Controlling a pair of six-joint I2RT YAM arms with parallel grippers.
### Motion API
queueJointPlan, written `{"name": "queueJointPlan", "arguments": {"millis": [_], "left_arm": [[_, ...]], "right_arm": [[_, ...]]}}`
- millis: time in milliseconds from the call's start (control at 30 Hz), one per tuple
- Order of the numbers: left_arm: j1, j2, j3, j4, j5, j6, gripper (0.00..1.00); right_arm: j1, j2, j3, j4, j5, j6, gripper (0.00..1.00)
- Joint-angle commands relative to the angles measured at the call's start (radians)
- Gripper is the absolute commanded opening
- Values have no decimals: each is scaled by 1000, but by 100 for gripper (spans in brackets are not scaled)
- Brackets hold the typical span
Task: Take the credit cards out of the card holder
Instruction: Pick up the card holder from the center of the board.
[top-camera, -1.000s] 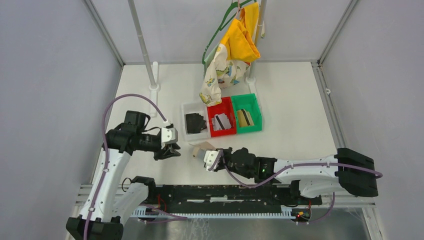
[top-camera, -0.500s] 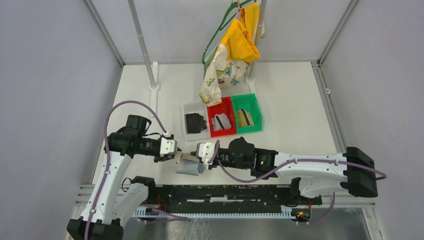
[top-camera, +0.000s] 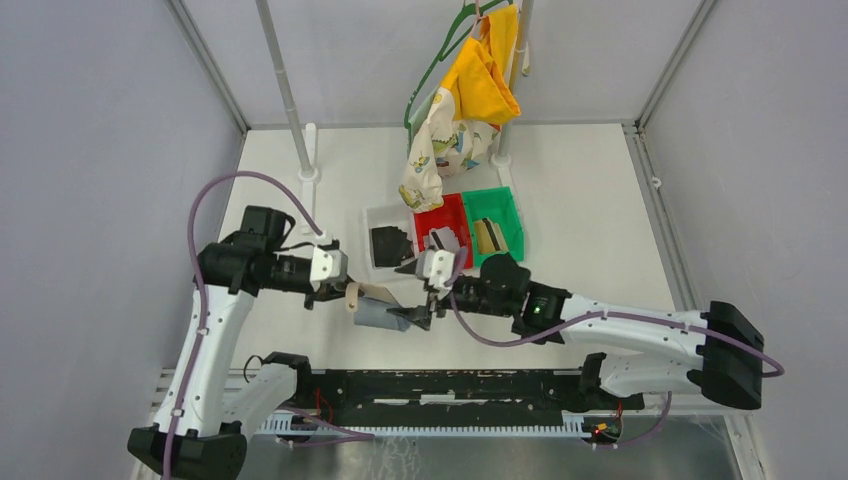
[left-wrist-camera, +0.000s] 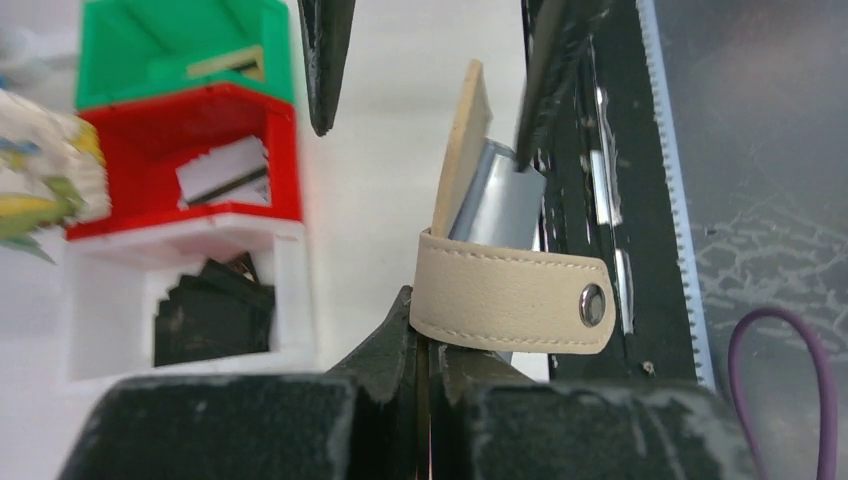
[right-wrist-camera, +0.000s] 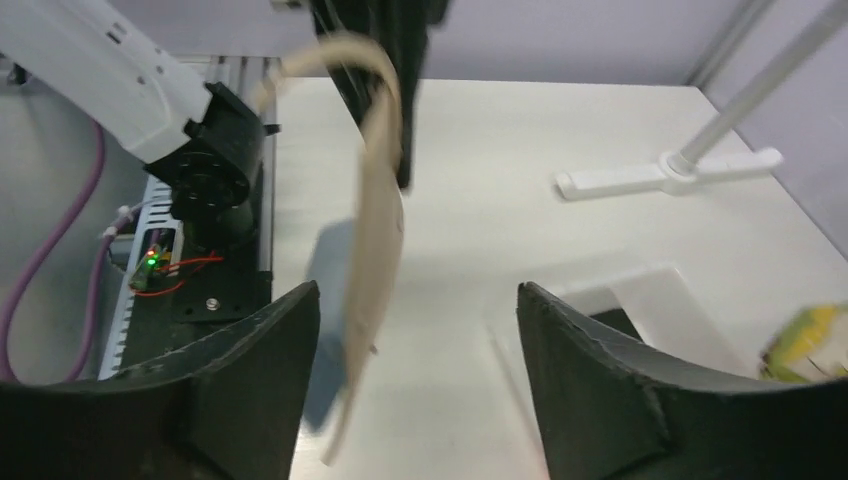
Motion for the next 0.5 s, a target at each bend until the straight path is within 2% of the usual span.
{"name": "queueJointPlan", "arguments": {"millis": [0,100,267,467], "left_arm": [[1,104,256,-138,188,-93,2],[-1,115,365,-138,240,-145,2],[-1,125,446,-117,293,-239,2],[0,116,475,-78,325,-338,2]], "right_arm": [[-128,-147,-115,144,-131,113,81],[-170,-209,-150,126,-204,105,85],[-184,-278,-155,97,-292,63,89],[-184,-284,-112,49,-236,13,90]]}}
